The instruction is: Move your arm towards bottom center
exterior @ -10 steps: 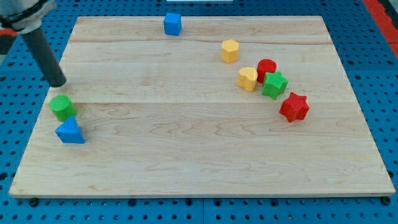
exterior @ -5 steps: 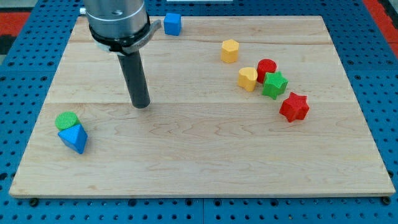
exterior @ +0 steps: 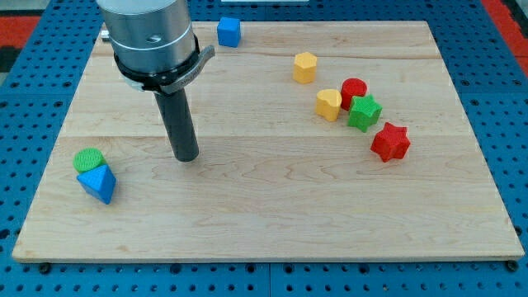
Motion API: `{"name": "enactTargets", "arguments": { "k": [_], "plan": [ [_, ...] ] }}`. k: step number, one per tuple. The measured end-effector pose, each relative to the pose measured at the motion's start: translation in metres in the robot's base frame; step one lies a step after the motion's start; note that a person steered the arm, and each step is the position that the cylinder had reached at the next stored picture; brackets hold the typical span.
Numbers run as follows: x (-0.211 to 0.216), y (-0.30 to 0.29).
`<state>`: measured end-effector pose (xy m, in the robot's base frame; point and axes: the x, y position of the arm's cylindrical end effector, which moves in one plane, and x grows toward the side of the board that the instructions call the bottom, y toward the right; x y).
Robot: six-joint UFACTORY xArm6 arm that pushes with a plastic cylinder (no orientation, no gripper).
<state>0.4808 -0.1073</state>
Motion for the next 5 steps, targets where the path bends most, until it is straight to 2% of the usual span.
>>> {"name": "enactTargets", "arguments": {
  "k": [2,3,4,5],
  "plan": [
    [0.009,0.0],
    [0.012,0.033],
    [0.035,0.085],
    [0.043,0.092]
  ]
}}
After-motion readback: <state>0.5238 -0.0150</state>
